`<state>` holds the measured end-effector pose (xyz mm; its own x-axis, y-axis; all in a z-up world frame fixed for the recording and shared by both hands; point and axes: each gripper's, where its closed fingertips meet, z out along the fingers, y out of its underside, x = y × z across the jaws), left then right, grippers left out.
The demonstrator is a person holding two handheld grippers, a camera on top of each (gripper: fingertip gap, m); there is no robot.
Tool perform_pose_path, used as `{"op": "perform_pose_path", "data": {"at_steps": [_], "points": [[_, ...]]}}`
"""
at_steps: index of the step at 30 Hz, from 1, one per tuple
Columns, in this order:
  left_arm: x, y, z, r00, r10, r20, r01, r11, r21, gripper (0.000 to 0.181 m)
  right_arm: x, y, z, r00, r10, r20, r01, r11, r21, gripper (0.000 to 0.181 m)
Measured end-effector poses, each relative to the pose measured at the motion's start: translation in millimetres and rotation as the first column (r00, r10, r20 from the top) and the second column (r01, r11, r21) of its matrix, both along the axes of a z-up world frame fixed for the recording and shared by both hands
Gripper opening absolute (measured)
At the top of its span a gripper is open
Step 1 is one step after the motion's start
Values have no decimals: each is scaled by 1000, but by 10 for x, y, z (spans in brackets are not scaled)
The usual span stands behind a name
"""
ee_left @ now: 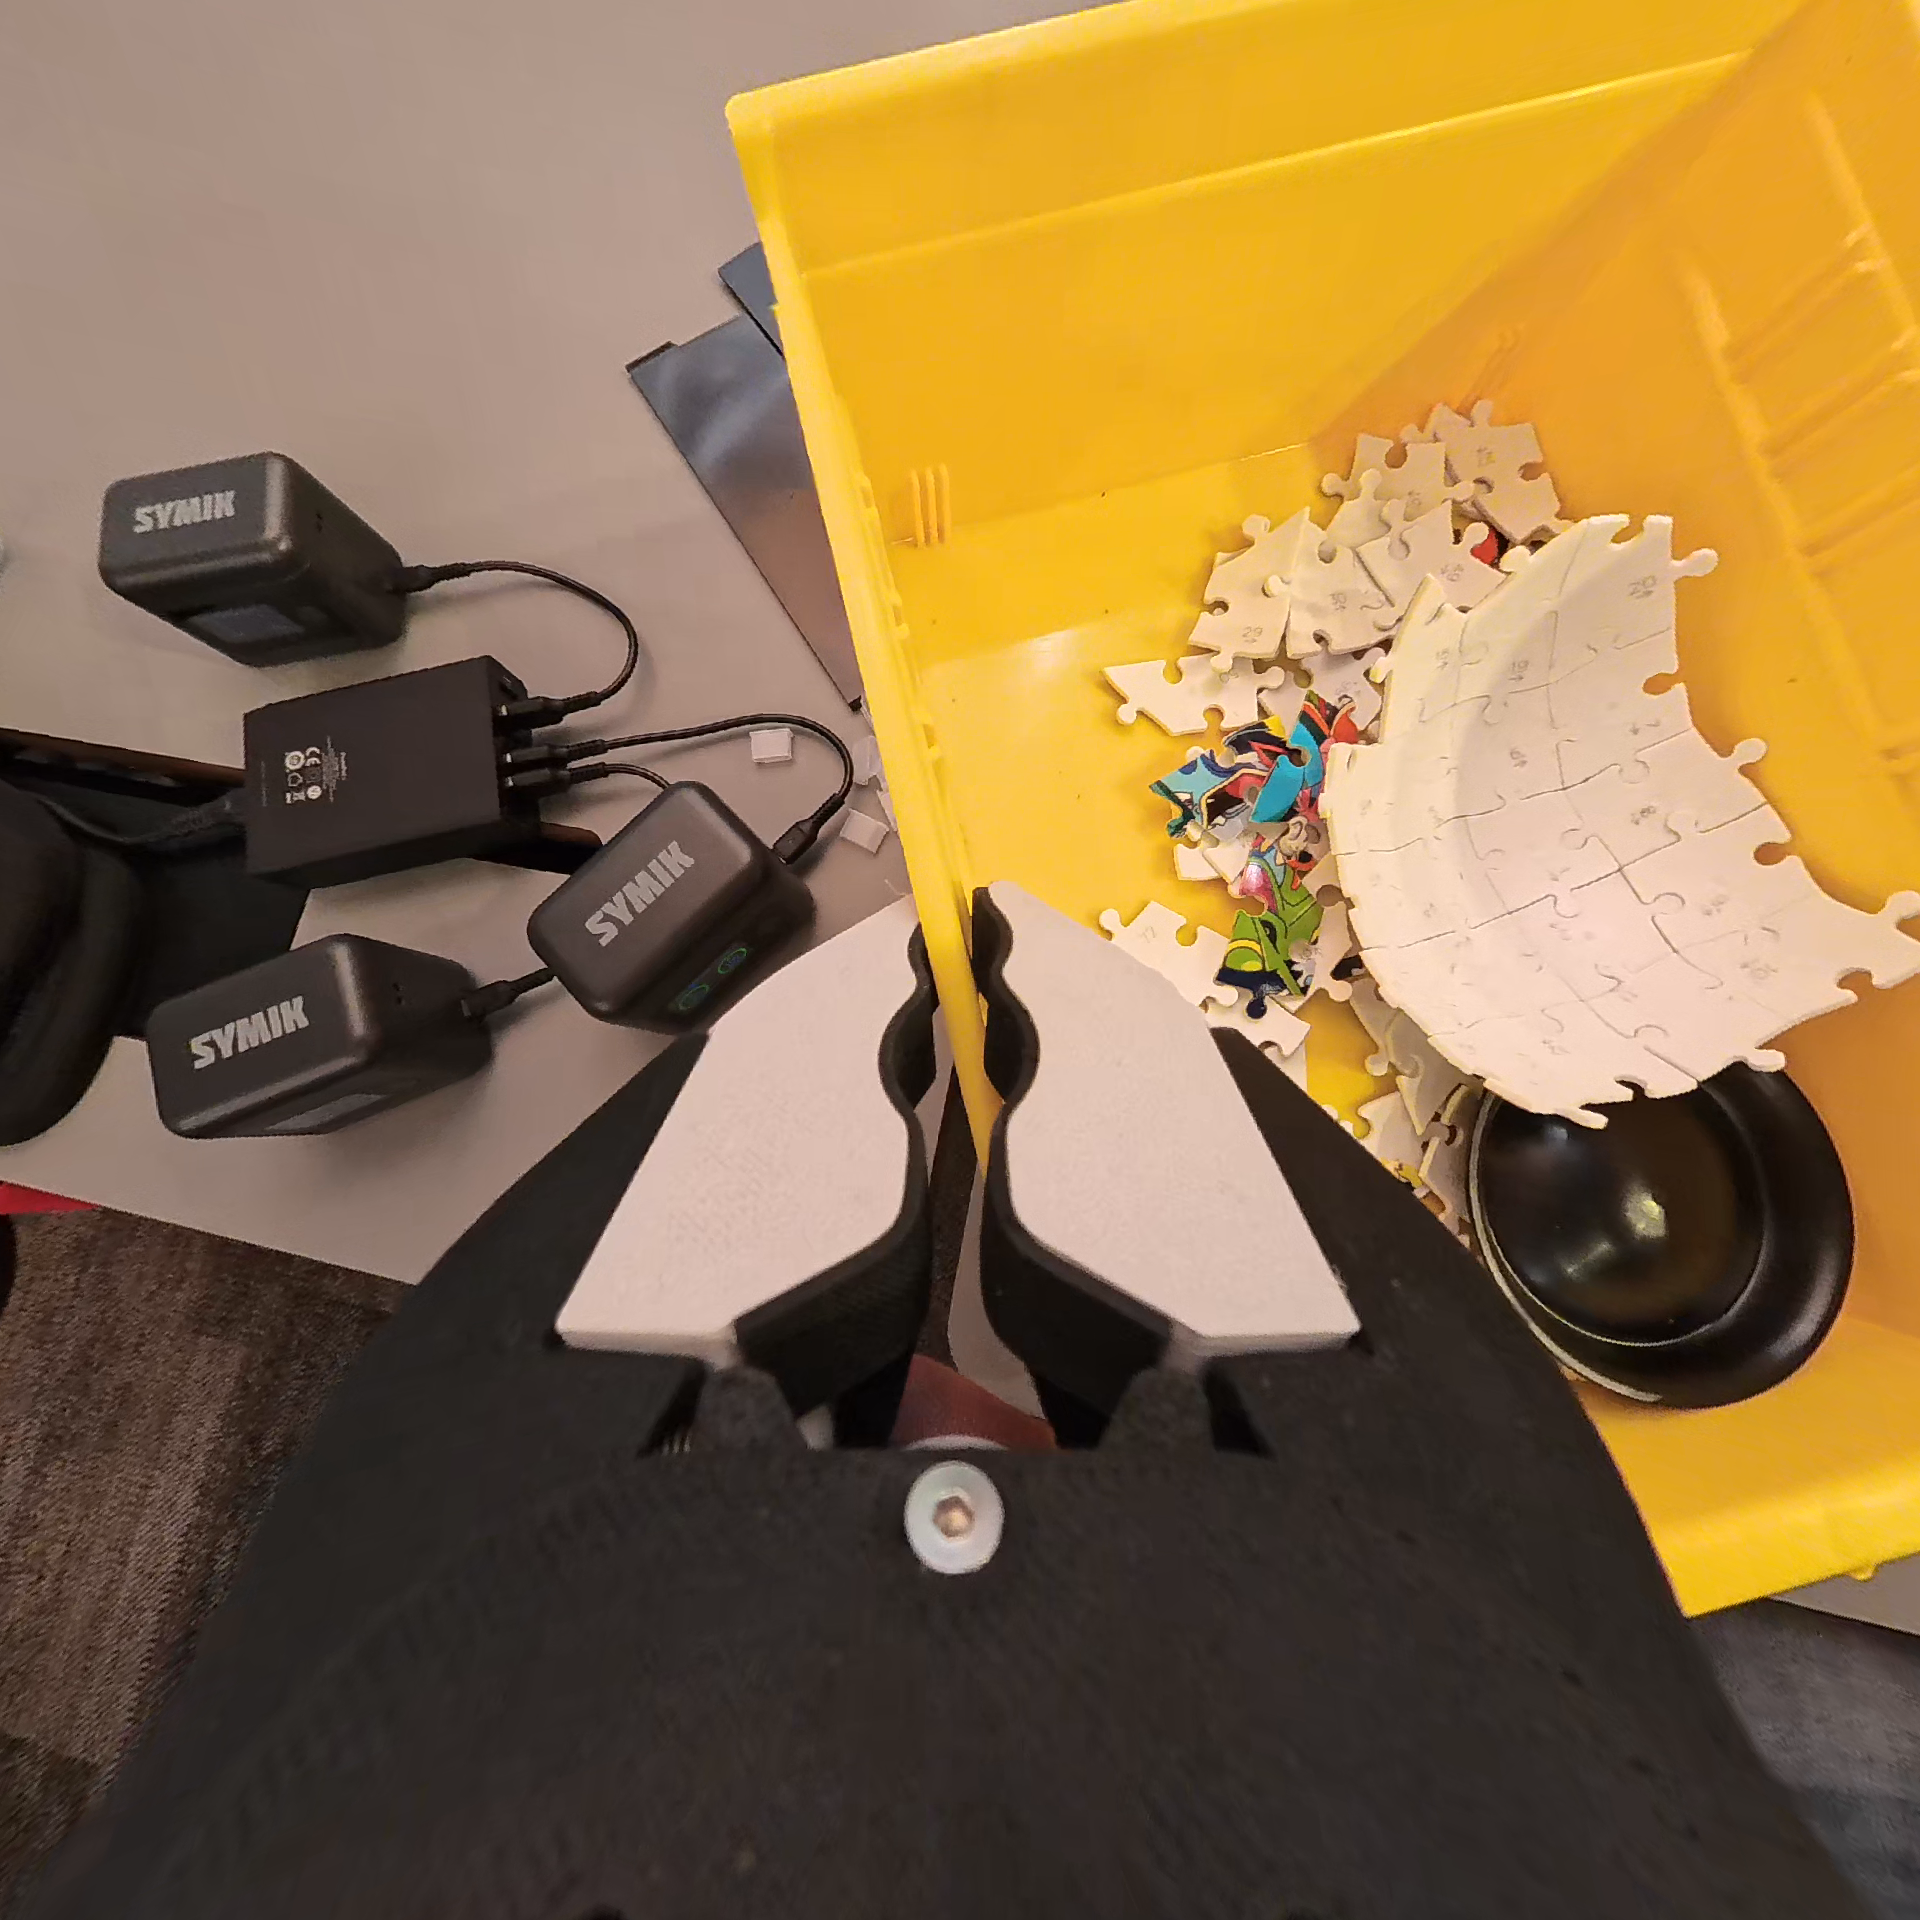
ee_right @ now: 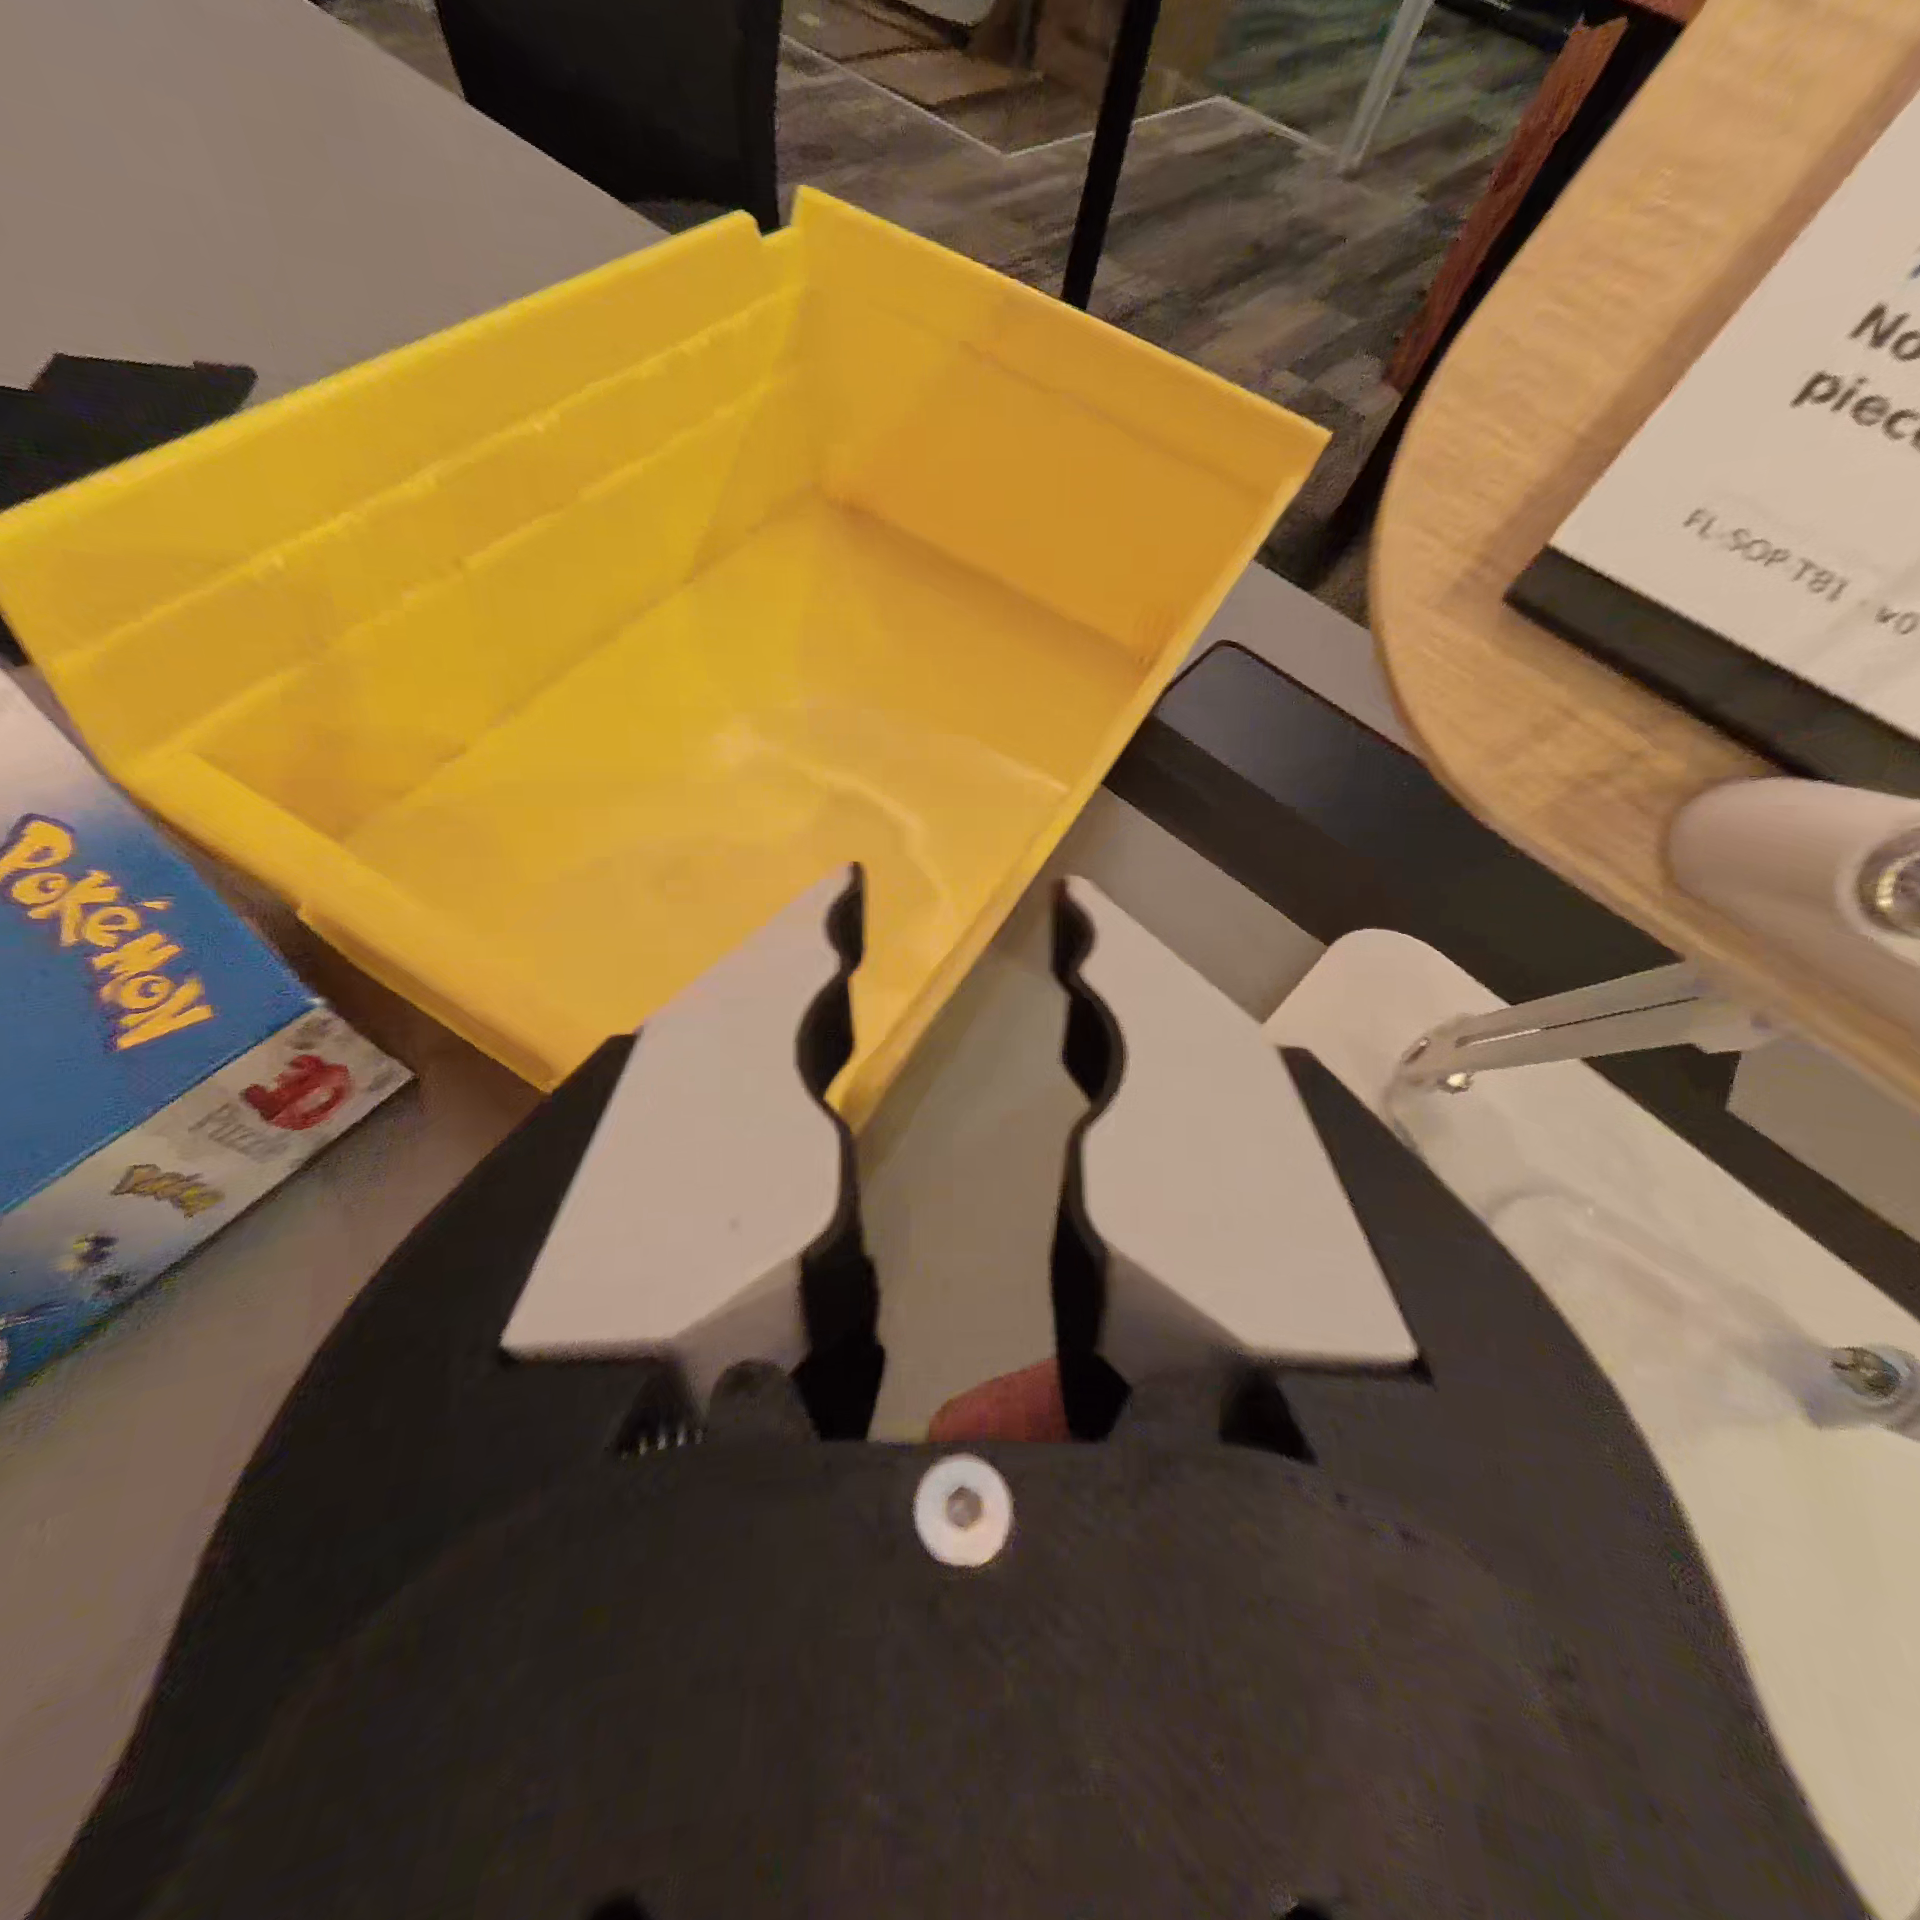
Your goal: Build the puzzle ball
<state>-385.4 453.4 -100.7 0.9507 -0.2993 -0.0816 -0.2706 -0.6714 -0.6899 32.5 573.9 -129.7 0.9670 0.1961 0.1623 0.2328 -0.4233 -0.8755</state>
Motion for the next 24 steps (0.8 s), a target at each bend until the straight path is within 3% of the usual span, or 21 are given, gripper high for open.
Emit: {"op": "perform_pose_path", "data": {"at_steps": [1, 3, 5, 8, 10, 12, 19, 24], "points": [[4, 5, -4, 1000, 0, 3, 0, 1000, -1, 4, -46, -32, -2, 1000, -12, -15, 12, 1000, -1, 58], [10, 6, -2, 1000, -2, 1, 2, 1000, 1, 4, -32, -98, 42, 998, -58, -10, 58, 998, 23, 76], [14, -4, 13, 1000, -5, 1, 5, 1000, 10, 4, -3, -161, 108, 997, -74, -31, 76, 996, 48, 64], [14, -2, 9, 1000, -6, 1, 6, 1000, 11, 4, -20, -117, -238, 997, -65, -31, 62, 993, -100, 58], [13, -1, -2, 1000, -6, 4, 6, 1000, 10, 4, -17, -59, -444, 997, -71, -20, 67, 986, -150, 27], [6, -6, -10, 1000, -6, 9, 6, 1000, 9, 4, 14, 21, -504, 996, -91, 4, 91, 988, -127, 15], [2, 1, -72, 999, -12, 34, 12, 1000, -5, 4, 74, 342, -310, 994, -78, 77, 82, 996, -48, 1], [4, 8, -73, 999, -19, 43, 19, 1000, -1, 4, -40, 650, 135, 989, -22, 146, 22, 1000, 5, 1]]}}
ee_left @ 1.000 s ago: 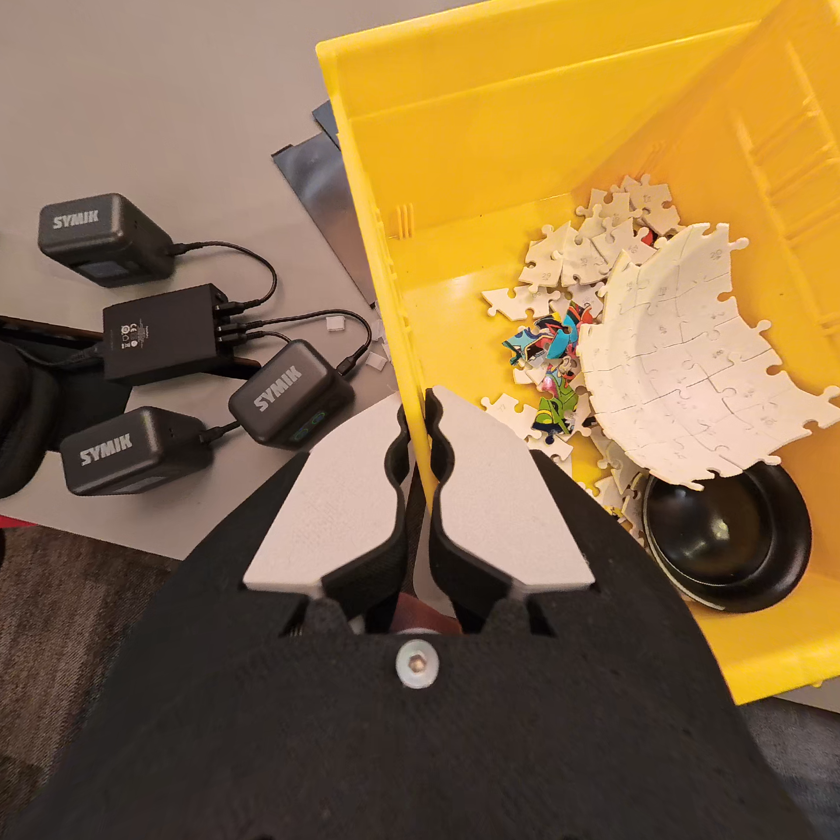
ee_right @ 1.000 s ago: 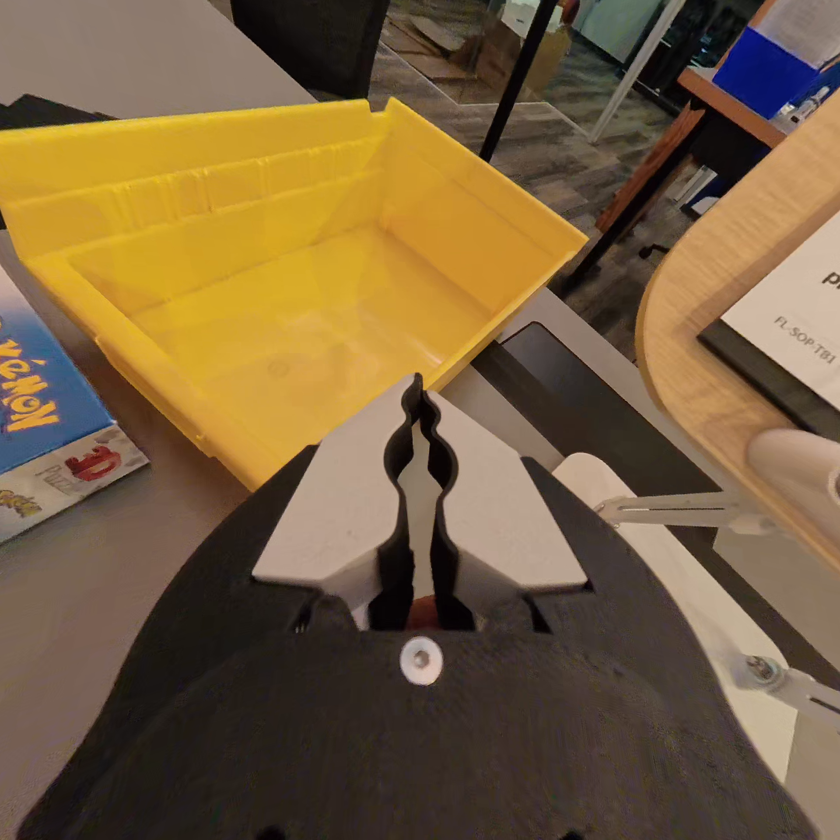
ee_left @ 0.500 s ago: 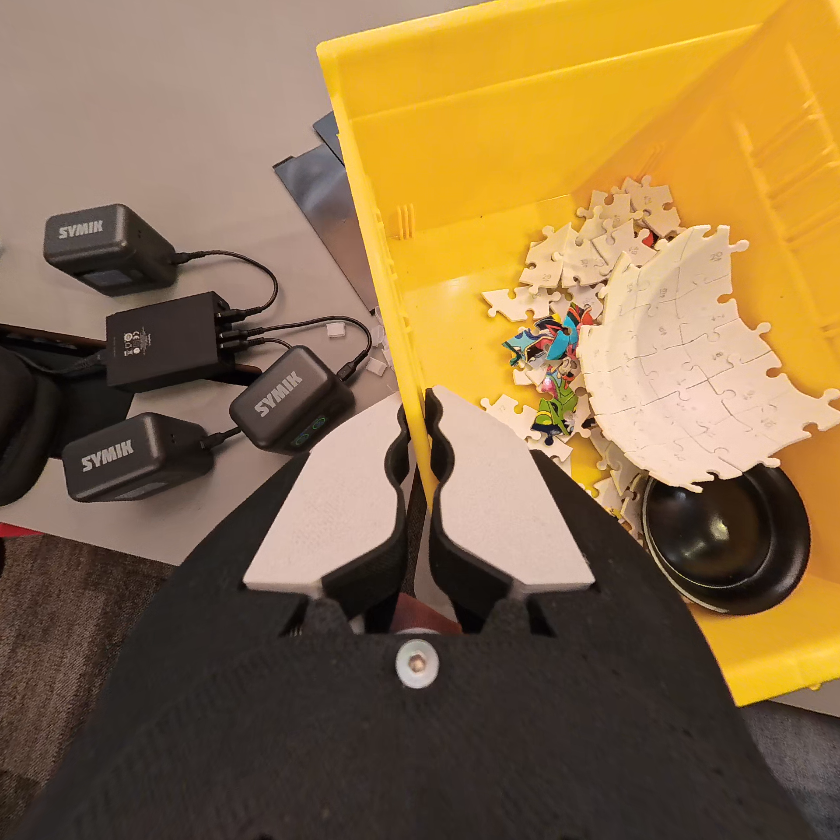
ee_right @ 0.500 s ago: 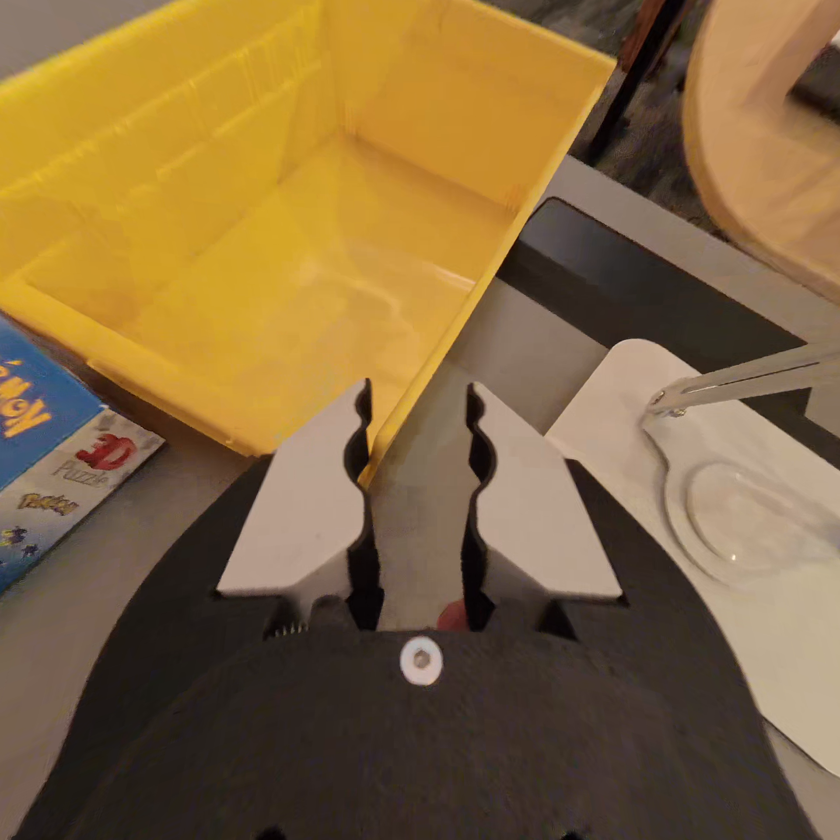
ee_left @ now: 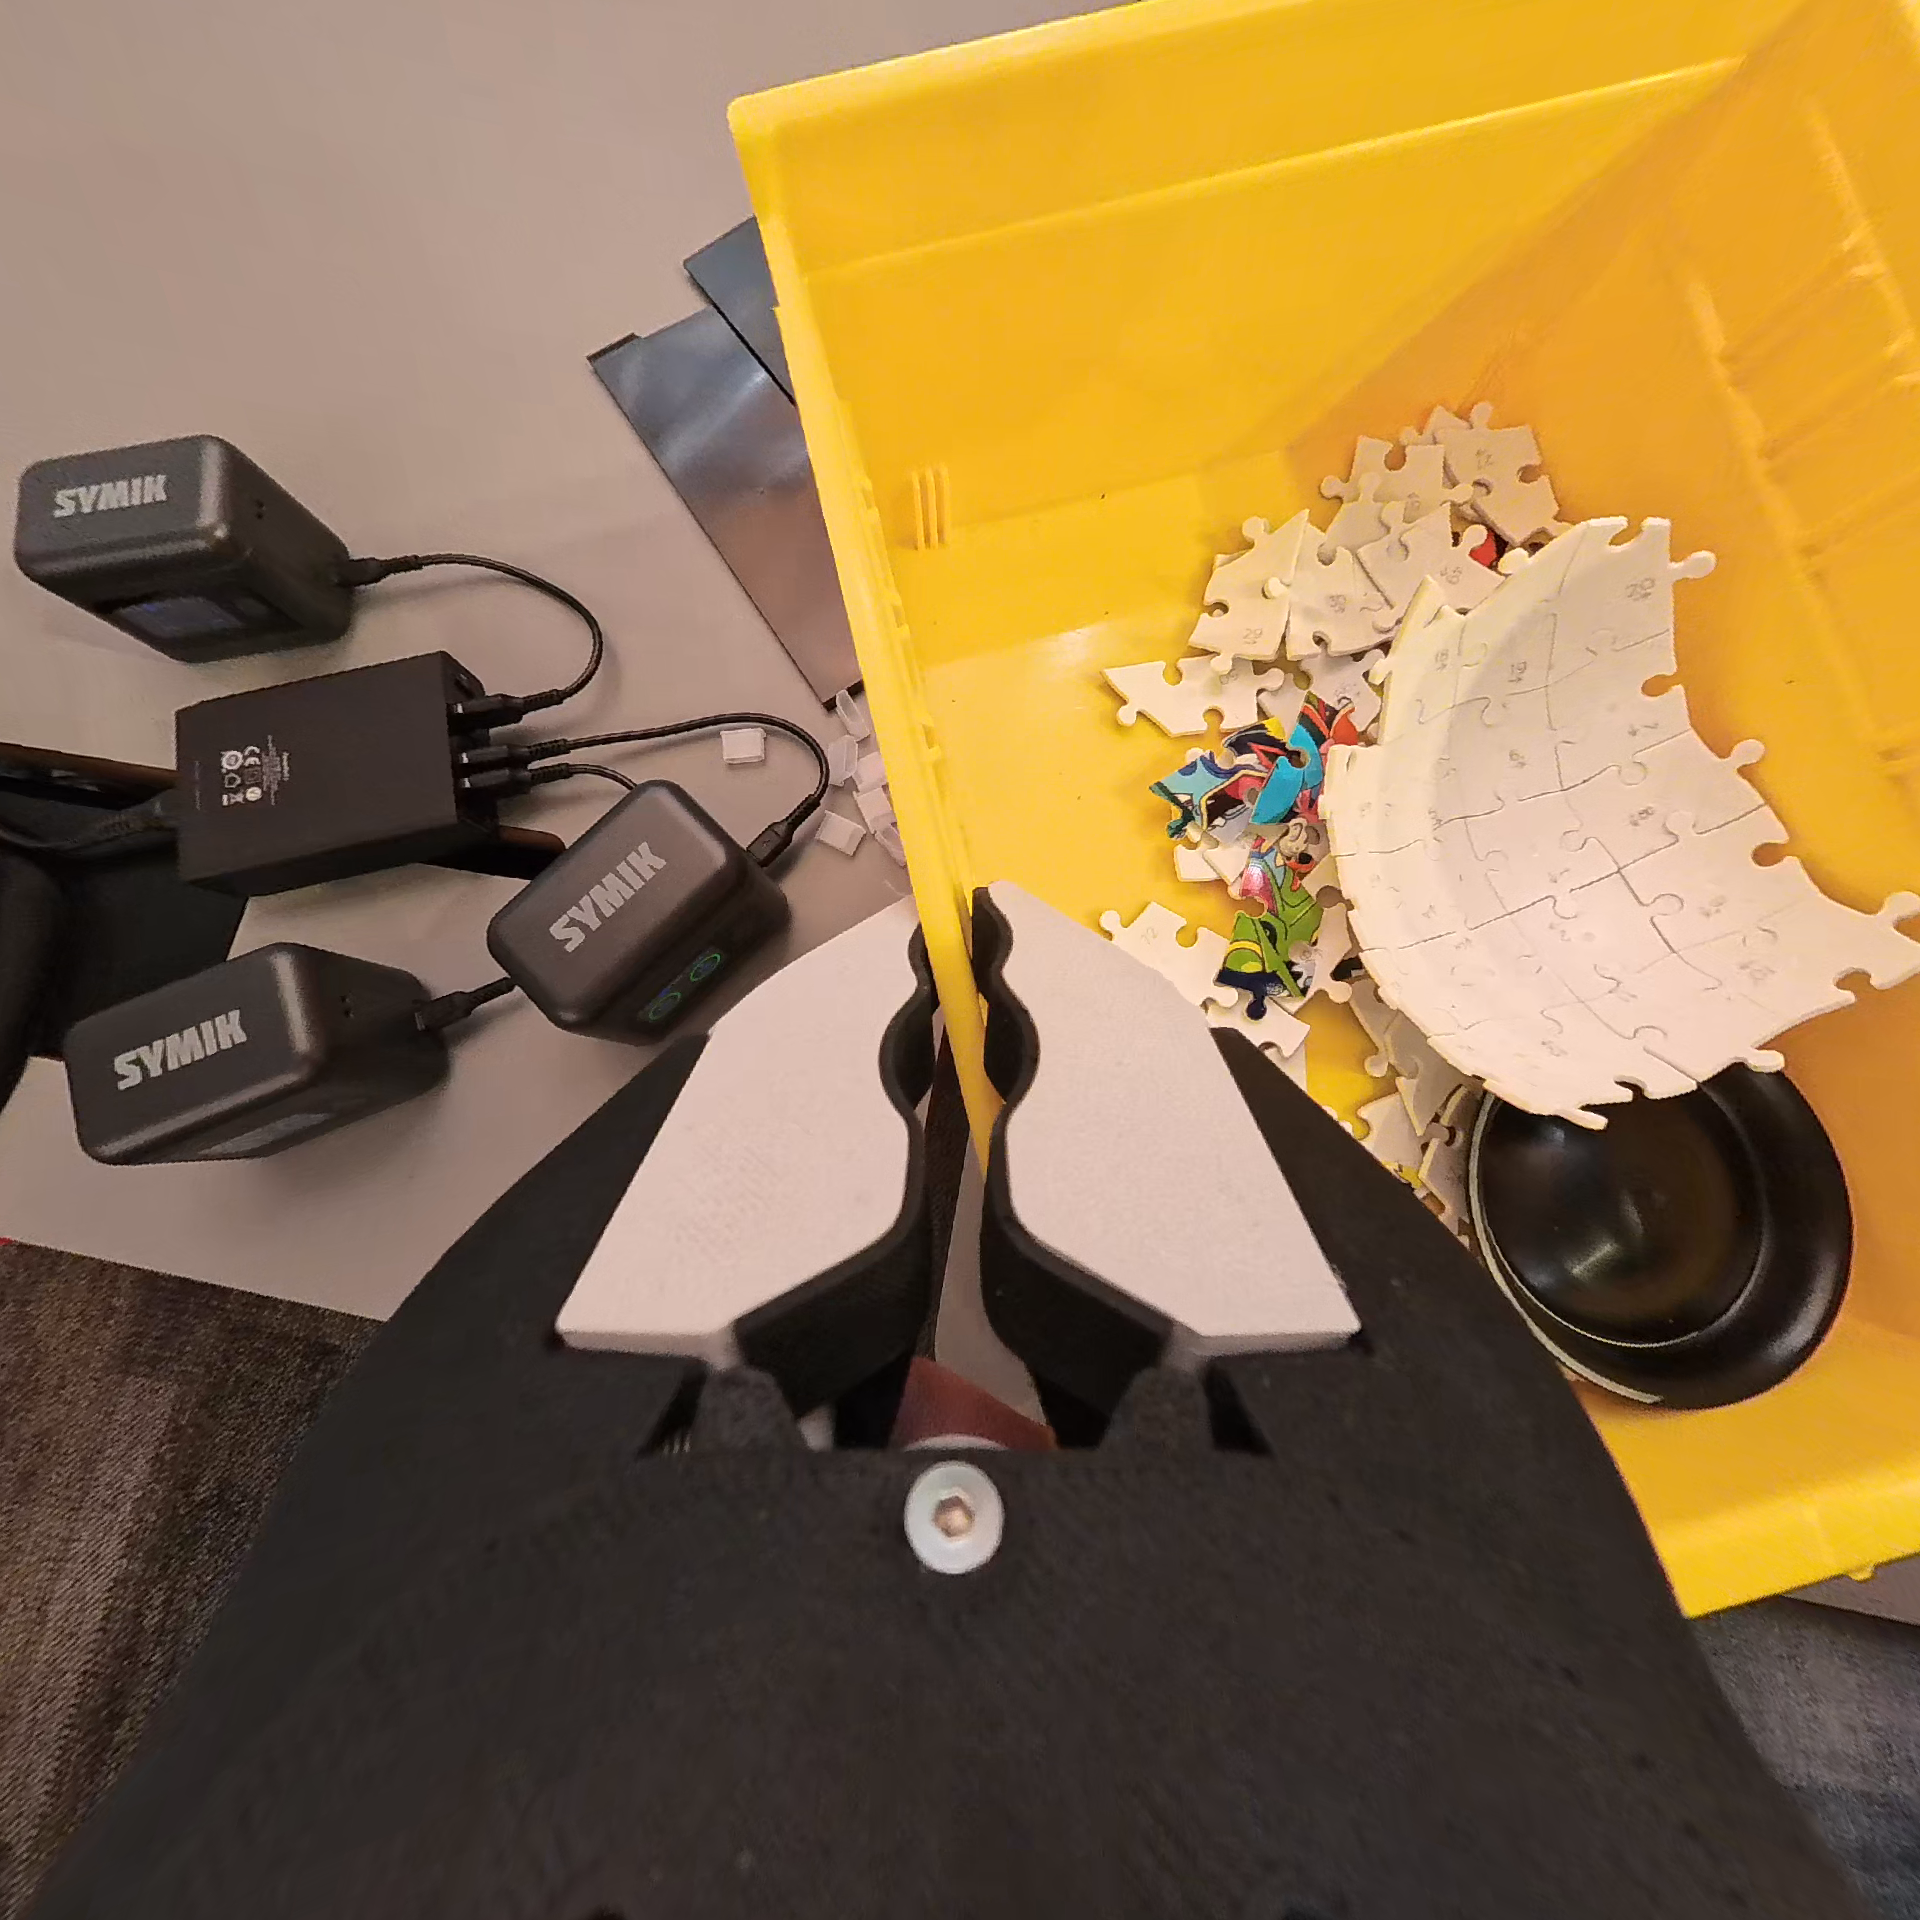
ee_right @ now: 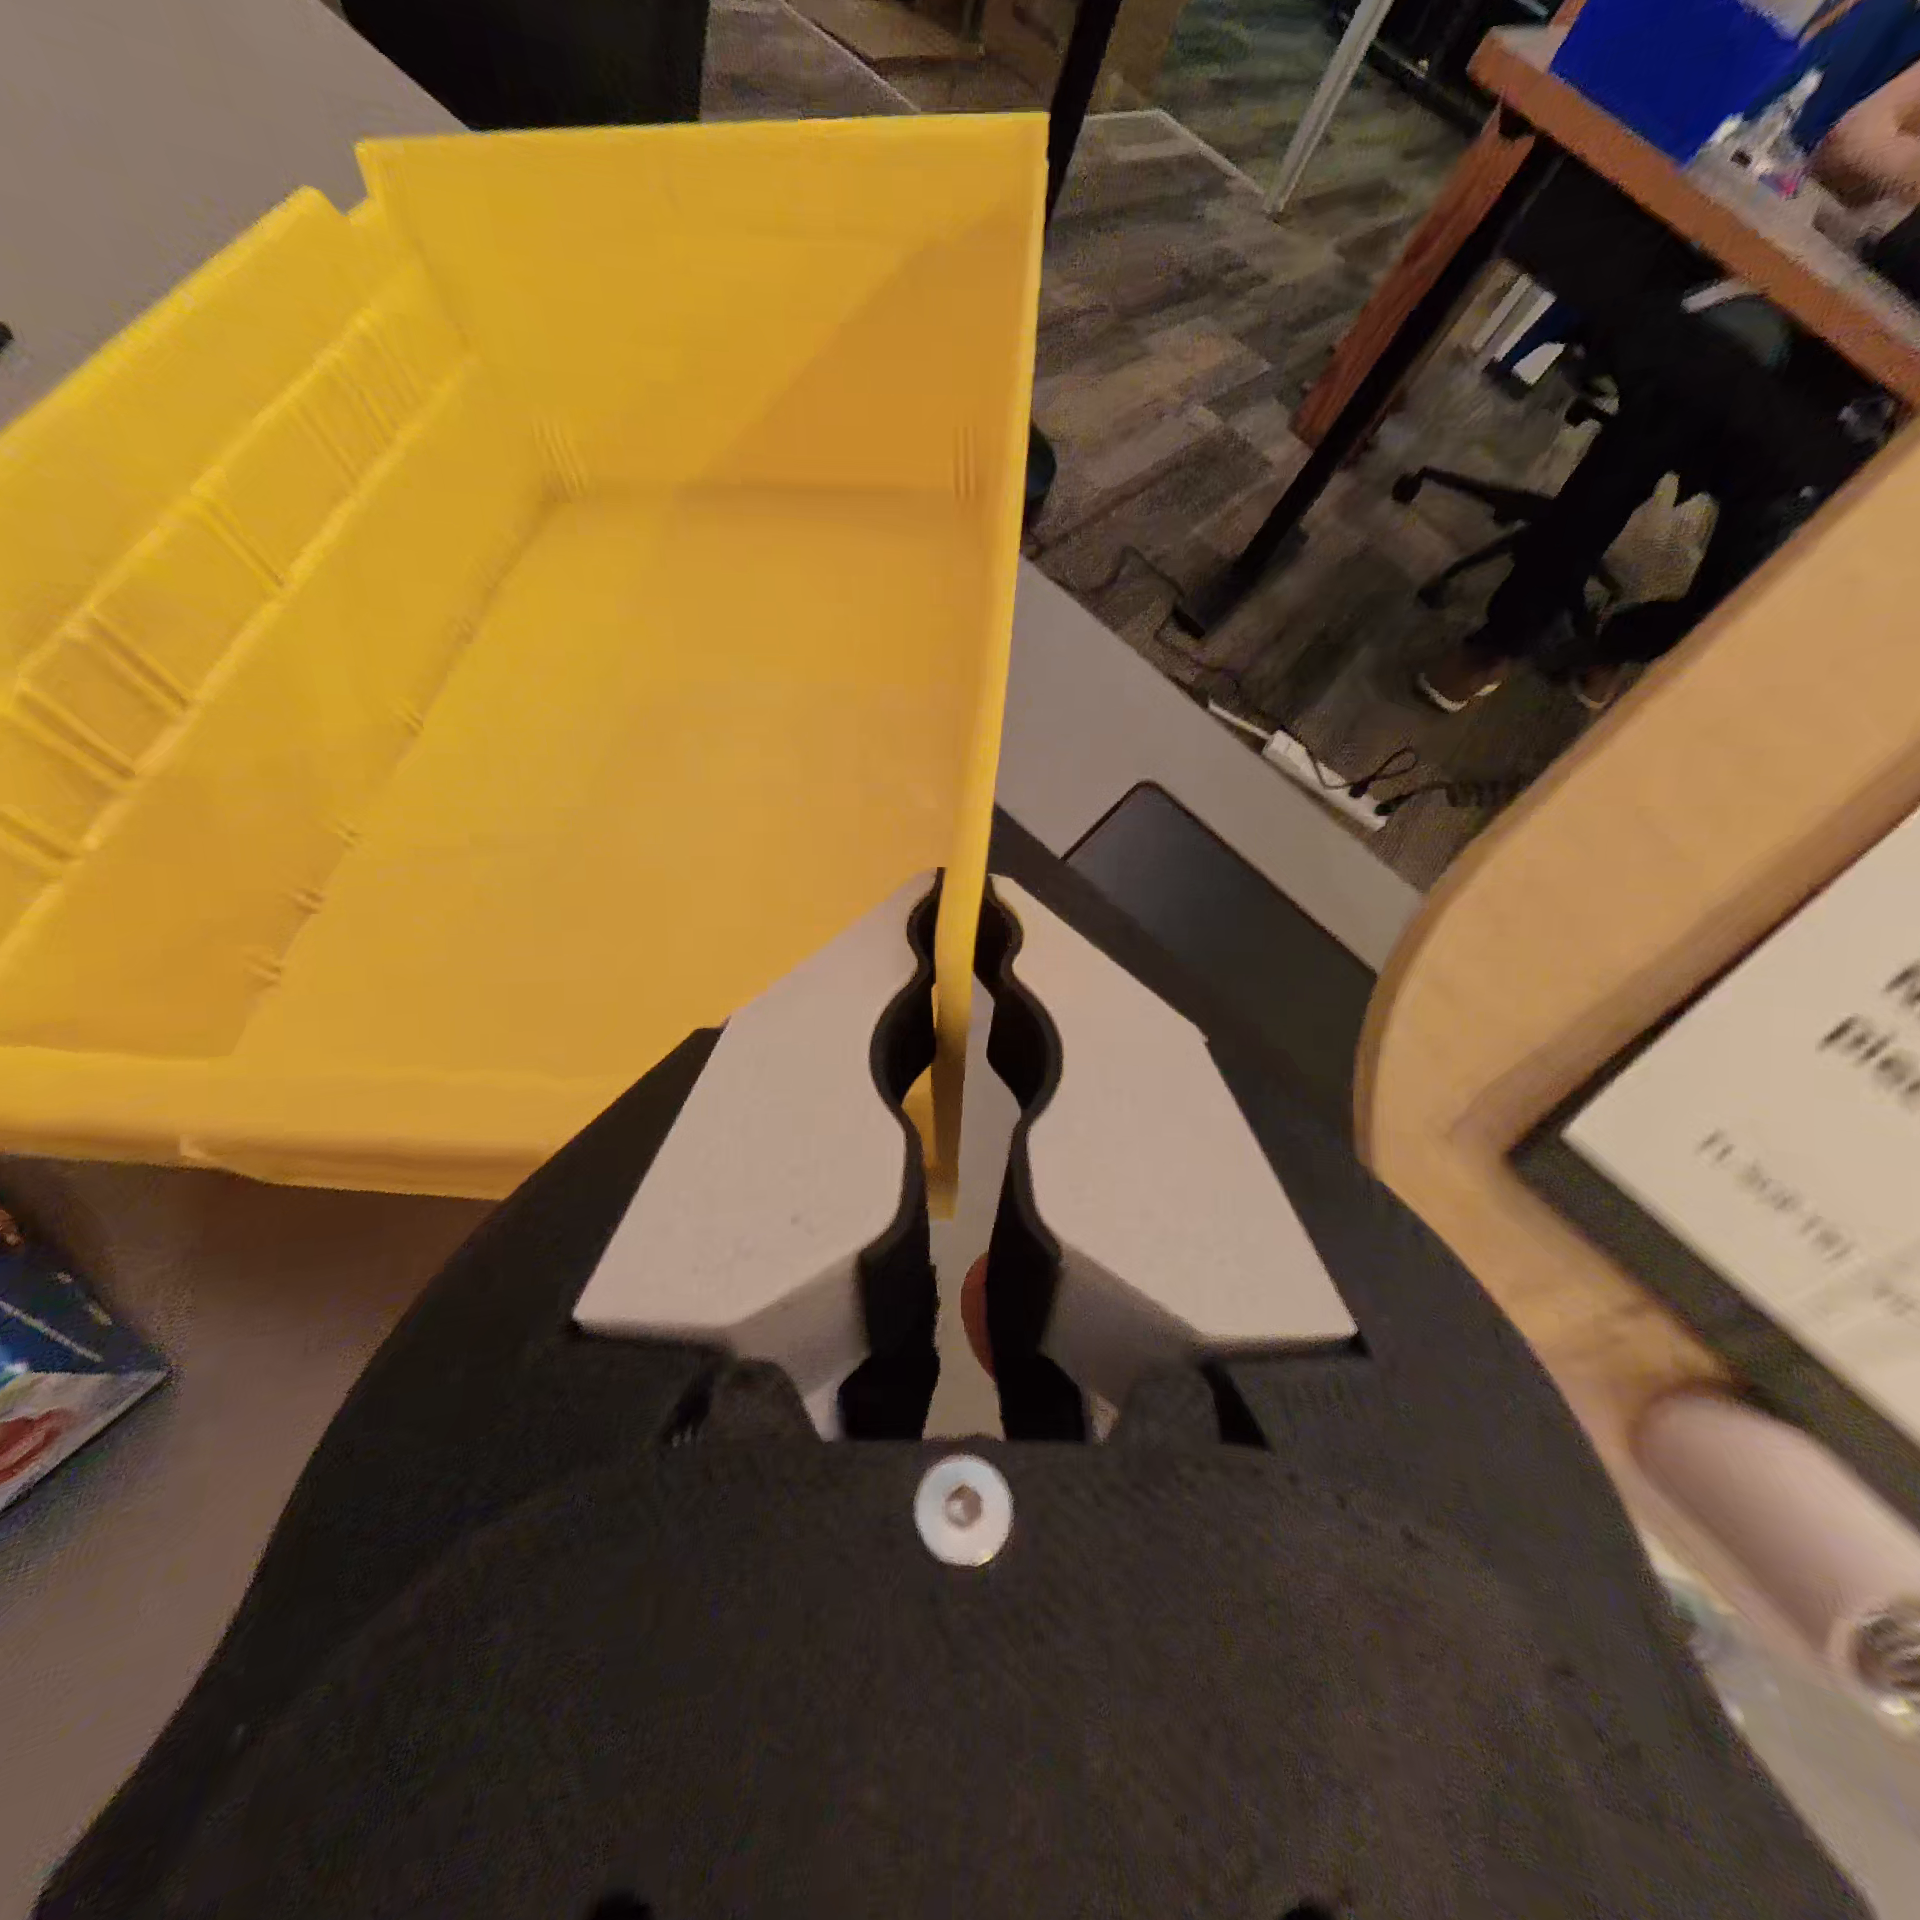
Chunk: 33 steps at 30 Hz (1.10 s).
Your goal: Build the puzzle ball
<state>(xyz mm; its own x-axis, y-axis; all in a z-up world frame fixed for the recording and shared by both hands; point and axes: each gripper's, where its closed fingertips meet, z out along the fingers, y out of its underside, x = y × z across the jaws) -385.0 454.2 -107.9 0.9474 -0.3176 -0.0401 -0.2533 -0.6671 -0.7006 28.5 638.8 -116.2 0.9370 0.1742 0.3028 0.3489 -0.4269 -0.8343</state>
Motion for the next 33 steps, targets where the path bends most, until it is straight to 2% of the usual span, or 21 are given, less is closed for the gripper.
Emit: {"op": "perform_pose_path", "data": {"at_steps": [6, 11, 14, 18, 21, 25, 29, 33], "points": [[4, 18, -23, 1000, -7, 28, 7, 1000, 0, 3, -316, 239, 757, 976, 115, 187, -124, 991, 41, 2], [34, 48, 5, 999, -21, 40, 21, 1000, 7, 3, -487, 248, 1313, 937, 175, 302, -201, 978, 57, 2], [53, 64, 24, 999, -31, 37, 31, 999, 12, 3, -476, 96, 1721, 927, 199, 318, -235, 969, 80, 2], [86, 99, 52, 999, -44, 31, 43, 999, 19, 3, -240, -375, 2430, 931, 221, 292, -272, 950, 150, 2], [101, 123, 37, 999, -47, 11, 46, 999, 18, 3, 140, -876, 2975, 946, 240, 218, -284, 937, 202, 2], [163, 161, -54, 998, -61, 10, 61, 998, -11, 3, 909, -1639, 3515, 965, 229, 126, -255, 933, 253, 2], [267, 195, -92, 996, -71, 45, 72, 997, -23, 3, 1921, -2479, 3786, 989, 139, 49, -147, 944, 296, 3], [328, 237, -55, 996, -76, 39, 77, 997, -27, 3, 3021, -3349, 3799, 1000, -6, -30, 16, 942, 336, 2]]}}
